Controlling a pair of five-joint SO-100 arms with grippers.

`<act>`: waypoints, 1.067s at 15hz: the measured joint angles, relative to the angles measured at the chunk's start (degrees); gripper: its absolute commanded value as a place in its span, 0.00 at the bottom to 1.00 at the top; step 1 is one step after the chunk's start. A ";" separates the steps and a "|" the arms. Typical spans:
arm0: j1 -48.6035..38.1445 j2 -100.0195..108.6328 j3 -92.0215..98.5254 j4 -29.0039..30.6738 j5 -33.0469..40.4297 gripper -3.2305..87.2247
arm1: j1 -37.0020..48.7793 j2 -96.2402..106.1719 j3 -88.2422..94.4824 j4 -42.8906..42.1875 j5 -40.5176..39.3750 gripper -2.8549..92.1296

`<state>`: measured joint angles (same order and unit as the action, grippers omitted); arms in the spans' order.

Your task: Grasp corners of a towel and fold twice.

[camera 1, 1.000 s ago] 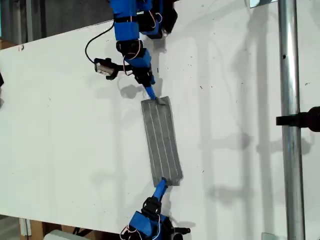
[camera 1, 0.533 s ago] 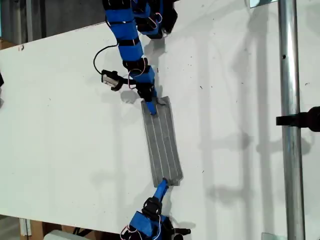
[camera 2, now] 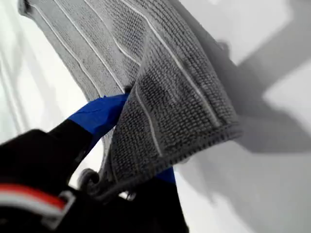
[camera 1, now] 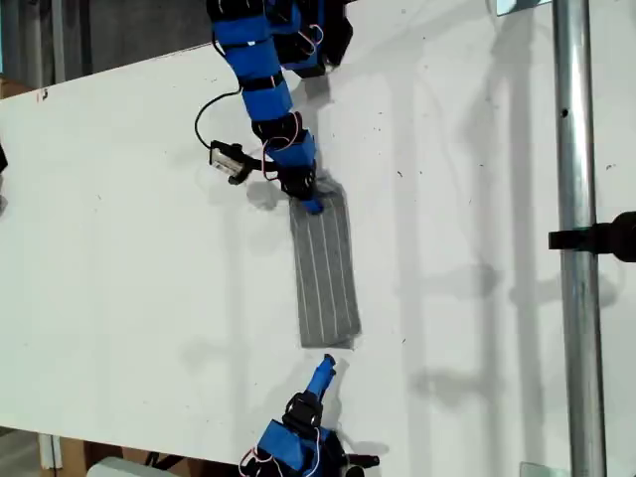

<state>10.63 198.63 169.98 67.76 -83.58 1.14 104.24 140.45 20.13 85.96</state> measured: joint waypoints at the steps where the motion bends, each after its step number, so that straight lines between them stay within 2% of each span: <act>1: 0.00 0.00 0.00 0.00 0.35 0.29 | -0.70 9.49 -0.18 16.08 0.00 0.03; 4: 0.00 0.00 0.00 -0.09 0.70 0.29 | -2.11 25.58 -7.38 59.15 -0.18 0.03; 5: 0.00 0.00 0.00 -0.35 0.97 0.29 | -2.11 24.96 -9.40 67.32 -0.26 0.03; 6: 0.00 0.00 0.00 -0.35 0.97 0.29 | -2.46 24.70 -10.55 67.06 -1.05 0.03; 7: 0.00 0.00 0.00 -0.35 0.97 0.29 | -3.25 24.70 -10.63 60.73 -3.16 0.03; 10: 0.00 0.00 0.00 -0.35 0.97 0.29 | -3.69 19.25 -10.63 30.23 -9.84 0.03; 12: 0.00 0.00 0.00 -0.35 0.97 0.29 | -3.60 15.38 -10.63 16.70 -10.46 0.03; 14: 0.00 0.00 0.00 -0.35 0.97 0.29 | -3.60 11.87 -10.46 10.90 -10.46 0.40; 15: 0.00 0.00 0.00 -0.35 0.97 0.29 | -3.52 12.48 -10.02 8.70 -11.60 0.32; 16: 0.00 0.00 0.00 -0.35 0.97 0.29 | -3.34 16.00 -5.98 2.64 -14.77 0.24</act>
<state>10.63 198.63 169.98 67.41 -82.62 -2.20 120.23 134.47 22.76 71.19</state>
